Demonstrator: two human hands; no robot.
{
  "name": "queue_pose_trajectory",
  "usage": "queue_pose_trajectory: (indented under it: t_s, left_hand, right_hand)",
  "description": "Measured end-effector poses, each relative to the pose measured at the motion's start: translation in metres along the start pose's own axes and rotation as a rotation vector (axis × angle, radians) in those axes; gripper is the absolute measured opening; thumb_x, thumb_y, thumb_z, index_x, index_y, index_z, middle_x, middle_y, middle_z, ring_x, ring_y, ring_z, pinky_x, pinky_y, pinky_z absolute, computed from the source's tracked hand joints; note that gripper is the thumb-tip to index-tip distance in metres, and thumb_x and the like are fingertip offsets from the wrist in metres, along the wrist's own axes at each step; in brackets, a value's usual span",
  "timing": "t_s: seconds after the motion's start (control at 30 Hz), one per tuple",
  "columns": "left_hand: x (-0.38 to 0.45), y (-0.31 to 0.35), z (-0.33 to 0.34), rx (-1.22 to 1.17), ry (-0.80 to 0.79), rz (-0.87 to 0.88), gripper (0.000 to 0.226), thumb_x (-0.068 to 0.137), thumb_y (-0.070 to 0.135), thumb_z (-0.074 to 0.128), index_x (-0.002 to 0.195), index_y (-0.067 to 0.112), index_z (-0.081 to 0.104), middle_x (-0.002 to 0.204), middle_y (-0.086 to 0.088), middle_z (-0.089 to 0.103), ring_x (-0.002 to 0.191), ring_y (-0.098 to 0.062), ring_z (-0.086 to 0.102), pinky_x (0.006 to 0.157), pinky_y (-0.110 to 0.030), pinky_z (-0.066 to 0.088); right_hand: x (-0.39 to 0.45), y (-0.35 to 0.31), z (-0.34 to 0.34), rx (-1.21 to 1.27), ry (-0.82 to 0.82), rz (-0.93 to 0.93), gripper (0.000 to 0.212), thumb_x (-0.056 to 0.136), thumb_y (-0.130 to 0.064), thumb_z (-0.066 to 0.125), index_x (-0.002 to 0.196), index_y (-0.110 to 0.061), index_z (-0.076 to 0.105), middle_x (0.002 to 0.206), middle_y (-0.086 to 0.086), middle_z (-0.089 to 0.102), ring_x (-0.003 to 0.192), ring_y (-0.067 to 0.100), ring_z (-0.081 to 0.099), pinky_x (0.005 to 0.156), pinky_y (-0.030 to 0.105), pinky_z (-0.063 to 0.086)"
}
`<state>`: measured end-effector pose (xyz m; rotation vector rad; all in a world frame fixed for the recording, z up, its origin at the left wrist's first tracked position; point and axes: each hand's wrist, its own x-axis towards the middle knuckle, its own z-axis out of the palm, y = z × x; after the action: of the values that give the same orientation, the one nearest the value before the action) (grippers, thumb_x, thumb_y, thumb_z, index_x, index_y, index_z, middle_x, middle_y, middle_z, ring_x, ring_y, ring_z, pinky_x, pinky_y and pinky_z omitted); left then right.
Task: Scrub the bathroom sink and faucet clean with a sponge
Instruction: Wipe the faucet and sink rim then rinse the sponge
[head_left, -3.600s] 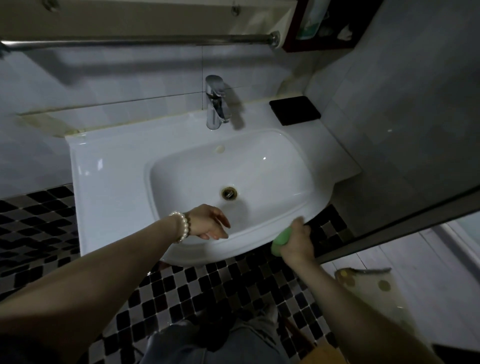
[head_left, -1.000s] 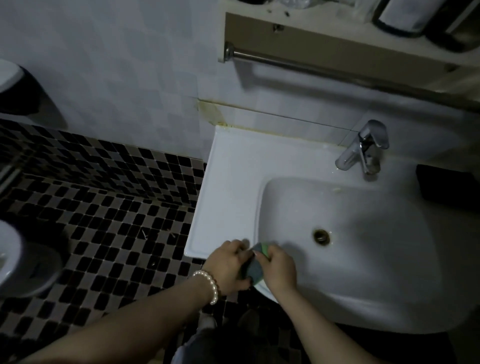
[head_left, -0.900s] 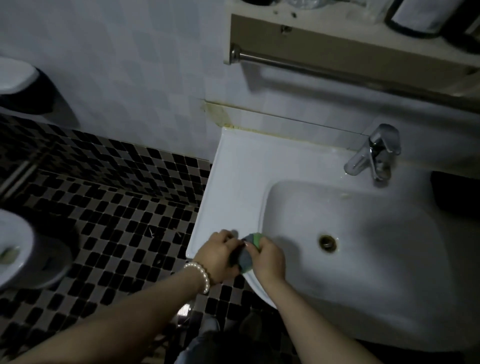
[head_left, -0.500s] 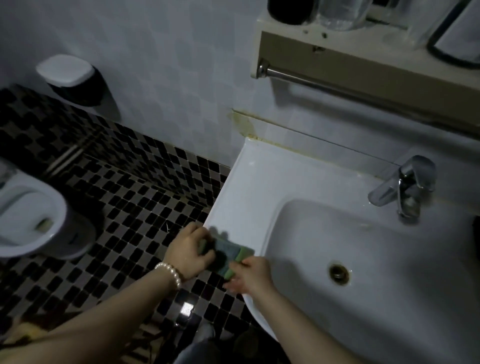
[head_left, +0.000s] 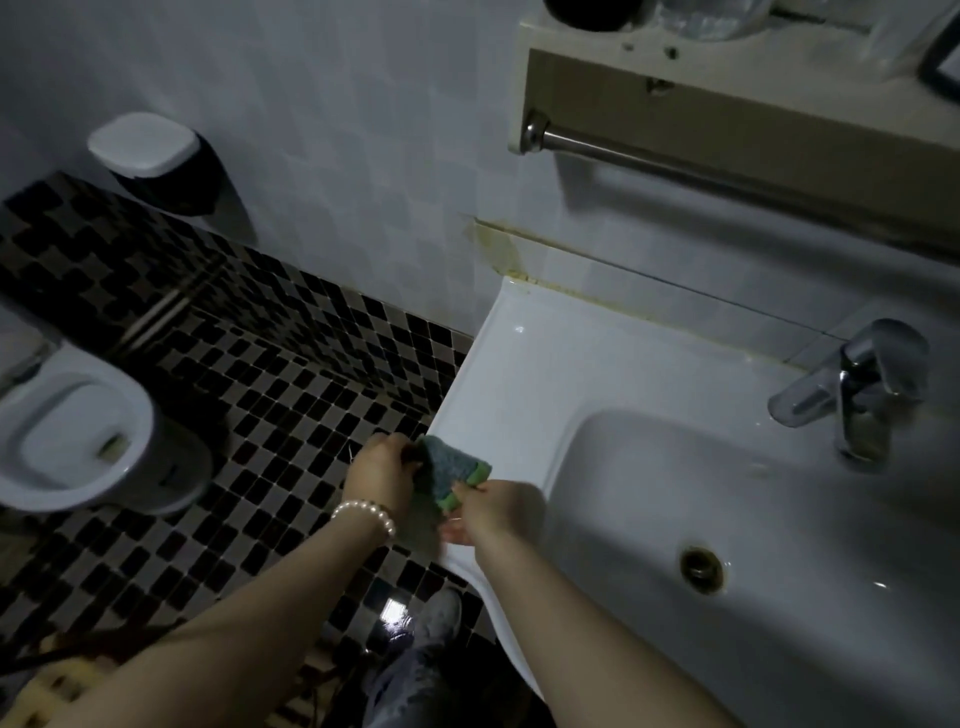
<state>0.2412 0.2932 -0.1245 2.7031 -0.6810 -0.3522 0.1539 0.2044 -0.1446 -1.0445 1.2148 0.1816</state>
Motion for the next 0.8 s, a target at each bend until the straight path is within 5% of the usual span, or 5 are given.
queue_pose_trajectory:
  t_s: [0.13, 0.3, 0.43, 0.53, 0.8]
  left_hand:
    - [0.022, 0.039, 0.009, 0.063, -0.028, 0.132, 0.013, 0.087, 0.022, 0.058, 0.094, 0.015, 0.066, 0.095, -0.007, 0.063, 0.088, -0.031, 0.06, 0.072, -0.033, 0.048]
    - [0.016, 0.107, 0.034, 0.056, -0.147, 0.413, 0.025, 0.092, 0.013, 0.046, 0.113, 0.015, 0.061, 0.117, -0.009, 0.055, 0.103, -0.026, 0.055, 0.083, -0.029, 0.045]
    - [-0.006, 0.137, 0.054, 0.157, -0.334, 0.632, 0.031, 0.093, 0.016, 0.045, 0.119, 0.009, 0.059, 0.117, -0.013, 0.054, 0.109, -0.029, 0.052, 0.087, -0.034, 0.044]
    - [-0.007, 0.134, 0.04, 0.042, -0.332, 0.683, 0.033, 0.09, 0.019, 0.048, 0.12, 0.012, 0.062, 0.111, -0.013, 0.056, 0.103, -0.029, 0.054, 0.085, -0.036, 0.044]
    - [0.008, 0.017, -0.018, -0.185, -0.082, 0.241, 0.014, 0.076, 0.008, 0.069, 0.09, 0.009, 0.07, 0.095, -0.005, 0.062, 0.074, -0.022, 0.06, 0.06, -0.024, 0.044]
  right_hand:
    - [0.004, 0.0, -0.017, 0.173, 0.201, -0.072, 0.022, 0.09, -0.022, 0.062, 0.074, -0.007, 0.055, 0.067, 0.014, 0.065, 0.043, 0.025, 0.063, 0.041, 0.029, 0.051]
    - [-0.003, 0.02, -0.059, 0.486, 0.433, -0.001, 0.017, 0.083, -0.014, 0.068, 0.073, 0.0, 0.065, 0.079, 0.022, 0.069, 0.073, 0.035, 0.068, 0.075, 0.049, 0.056]
    - [-0.022, 0.047, -0.086, 0.578, 0.375, 0.043, 0.022, 0.094, -0.009, 0.054, 0.073, -0.004, 0.059, 0.056, 0.006, 0.067, 0.051, 0.018, 0.065, 0.053, 0.027, 0.055]
    - [-0.034, 0.054, -0.089, 0.494, 0.541, -0.077, 0.021, 0.09, -0.007, 0.06, 0.07, 0.0, 0.061, 0.065, 0.02, 0.065, 0.052, 0.028, 0.062, 0.047, 0.03, 0.052]
    - [-0.029, 0.002, -0.024, -0.103, 0.012, -0.255, 0.023, 0.096, -0.01, 0.048, 0.074, -0.016, 0.046, 0.062, 0.003, 0.06, 0.034, 0.008, 0.055, 0.034, 0.019, 0.034]
